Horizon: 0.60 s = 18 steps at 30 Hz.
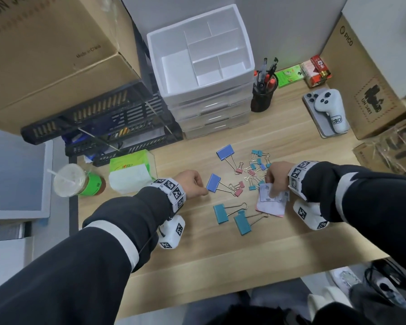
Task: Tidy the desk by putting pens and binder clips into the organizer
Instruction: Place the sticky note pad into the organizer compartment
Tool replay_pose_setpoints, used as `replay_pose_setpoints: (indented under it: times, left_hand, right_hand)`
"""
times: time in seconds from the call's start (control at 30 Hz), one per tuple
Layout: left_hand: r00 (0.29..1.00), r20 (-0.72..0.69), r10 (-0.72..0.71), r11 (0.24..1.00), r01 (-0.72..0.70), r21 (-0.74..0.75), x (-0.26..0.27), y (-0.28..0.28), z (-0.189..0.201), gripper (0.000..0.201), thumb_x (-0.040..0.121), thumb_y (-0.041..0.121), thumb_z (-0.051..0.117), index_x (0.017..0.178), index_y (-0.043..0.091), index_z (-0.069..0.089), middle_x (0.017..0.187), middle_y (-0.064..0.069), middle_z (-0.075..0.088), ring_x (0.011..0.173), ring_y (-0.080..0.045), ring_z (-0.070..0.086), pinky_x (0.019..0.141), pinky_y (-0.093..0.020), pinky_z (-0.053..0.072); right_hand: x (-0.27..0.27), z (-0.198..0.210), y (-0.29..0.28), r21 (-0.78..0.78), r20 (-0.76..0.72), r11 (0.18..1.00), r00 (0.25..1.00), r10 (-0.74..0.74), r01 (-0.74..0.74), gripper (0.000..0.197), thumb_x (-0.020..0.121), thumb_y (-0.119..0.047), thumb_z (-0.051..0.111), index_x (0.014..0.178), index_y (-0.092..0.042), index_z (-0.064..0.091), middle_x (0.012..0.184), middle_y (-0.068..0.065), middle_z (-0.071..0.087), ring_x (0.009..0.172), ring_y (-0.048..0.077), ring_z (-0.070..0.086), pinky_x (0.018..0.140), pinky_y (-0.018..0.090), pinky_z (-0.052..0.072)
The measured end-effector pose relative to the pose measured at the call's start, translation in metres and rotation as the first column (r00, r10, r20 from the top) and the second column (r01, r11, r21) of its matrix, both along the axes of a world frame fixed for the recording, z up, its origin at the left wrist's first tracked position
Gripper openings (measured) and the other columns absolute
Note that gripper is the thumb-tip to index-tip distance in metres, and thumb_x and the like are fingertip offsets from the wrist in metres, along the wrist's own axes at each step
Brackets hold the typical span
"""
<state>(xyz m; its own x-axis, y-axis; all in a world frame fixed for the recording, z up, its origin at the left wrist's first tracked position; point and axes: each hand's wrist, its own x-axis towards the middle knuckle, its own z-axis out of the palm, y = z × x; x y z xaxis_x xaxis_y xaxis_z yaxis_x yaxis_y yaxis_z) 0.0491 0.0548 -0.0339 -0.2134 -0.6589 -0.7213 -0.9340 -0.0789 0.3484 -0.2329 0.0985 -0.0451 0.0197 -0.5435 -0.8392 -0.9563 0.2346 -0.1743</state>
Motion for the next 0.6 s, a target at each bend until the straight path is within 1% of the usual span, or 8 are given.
replay_pose_setpoints:
  times: [0.1,0.23,0.27,0.33,0.37,0.47,0.53,0.6]
  left_hand:
    - [0.999,-0.011,-0.041,0.999,0.041,0.017,-0.005,0.001,0.004,0.04,0.076,0.035,0.082,0.107,0.017,0.065,0.105,-0.001,0.07,0.097,-0.02,0.067,0.089,-0.036,0.055]
    - [0.987,-0.151,-0.051,0.992,0.068,0.107,-0.017,0.001,0.012,0.051,0.072,0.04,0.086,0.113,0.022,0.063,0.095,0.007,0.073,0.086,-0.012,0.066,0.081,-0.028,0.051]
    - [0.981,-0.194,-0.031,0.989,0.058,0.135,-0.022,0.001,0.015,0.052,0.072,0.04,0.086,0.115,0.023,0.063,0.092,0.009,0.073,0.083,-0.009,0.065,0.078,-0.026,0.05]
    - [0.964,-0.265,0.012,0.984,0.036,0.173,-0.031,0.0,0.021,0.05,0.073,0.038,0.086,0.115,0.022,0.065,0.086,0.01,0.073,0.077,-0.007,0.064,0.073,-0.024,0.048]
    - [0.956,-0.292,0.033,0.984,0.02,0.178,-0.035,-0.002,0.022,0.045,0.075,0.035,0.086,0.113,0.021,0.067,0.081,0.01,0.072,0.073,-0.007,0.064,0.07,-0.023,0.048]
    - [0.921,-0.365,0.136,0.983,-0.078,0.169,-0.039,-0.009,0.028,0.023,0.085,0.014,0.078,0.107,0.01,0.072,0.069,0.007,0.068,0.053,-0.001,0.06,0.048,-0.013,0.043]
    - [0.909,-0.363,0.207,0.975,-0.161,0.152,-0.037,-0.016,0.031,0.015,0.086,0.01,0.076,0.101,0.012,0.072,0.074,0.002,0.068,0.055,-0.003,0.061,0.048,-0.016,0.044]
    - [0.888,-0.357,0.289,0.957,-0.258,0.134,-0.03,-0.022,0.031,0.017,0.082,0.009,0.079,0.088,0.019,0.067,0.079,-0.003,0.068,0.067,-0.014,0.063,0.058,-0.023,0.05]
  right_hand:
    - [0.0,0.011,-0.009,0.03,0.101,1.0,0.995,-0.007,0.004,0.02,0.071,-0.02,0.084,0.08,-0.016,0.066,0.078,-0.003,0.067,0.074,0.015,0.062,0.068,0.025,0.053]
    - [0.006,0.026,-0.027,0.059,0.23,0.998,0.973,-0.034,0.021,0.027,0.072,-0.026,0.085,0.089,-0.013,0.07,0.083,0.004,0.075,0.071,0.014,0.059,0.086,0.036,0.054]
    - [0.009,0.03,-0.031,0.056,0.284,0.997,0.957,-0.06,0.046,0.023,0.074,-0.026,0.085,0.087,-0.015,0.07,0.079,0.001,0.075,0.067,0.013,0.061,0.08,0.034,0.056]
    - [0.018,0.038,-0.038,0.064,0.4,0.992,0.908,-0.123,0.106,0.015,0.078,-0.021,0.083,0.084,-0.018,0.069,0.07,-0.004,0.074,0.058,0.009,0.065,0.056,0.021,0.054]
    - [0.023,0.04,-0.042,0.074,0.454,0.987,0.876,-0.161,0.143,0.014,0.079,-0.019,0.082,0.086,-0.016,0.071,0.073,-0.002,0.075,0.062,0.011,0.069,0.055,0.02,0.054]
    - [0.034,0.039,-0.054,0.048,0.543,0.967,0.806,-0.234,0.249,0.024,0.078,-0.018,0.083,0.099,-0.012,0.073,0.092,0.009,0.078,0.092,0.029,0.074,0.086,0.04,0.059]
    - [0.038,0.038,-0.062,0.008,0.587,0.94,0.76,-0.281,0.341,0.025,0.076,-0.017,0.083,0.099,-0.02,0.071,0.097,0.011,0.077,0.094,0.03,0.073,0.09,0.045,0.057]
    - [0.039,0.039,-0.067,-0.013,0.631,0.906,0.706,-0.322,0.424,0.027,0.079,-0.01,0.079,0.097,-0.027,0.069,0.1,0.013,0.075,0.094,0.031,0.072,0.087,0.045,0.058]
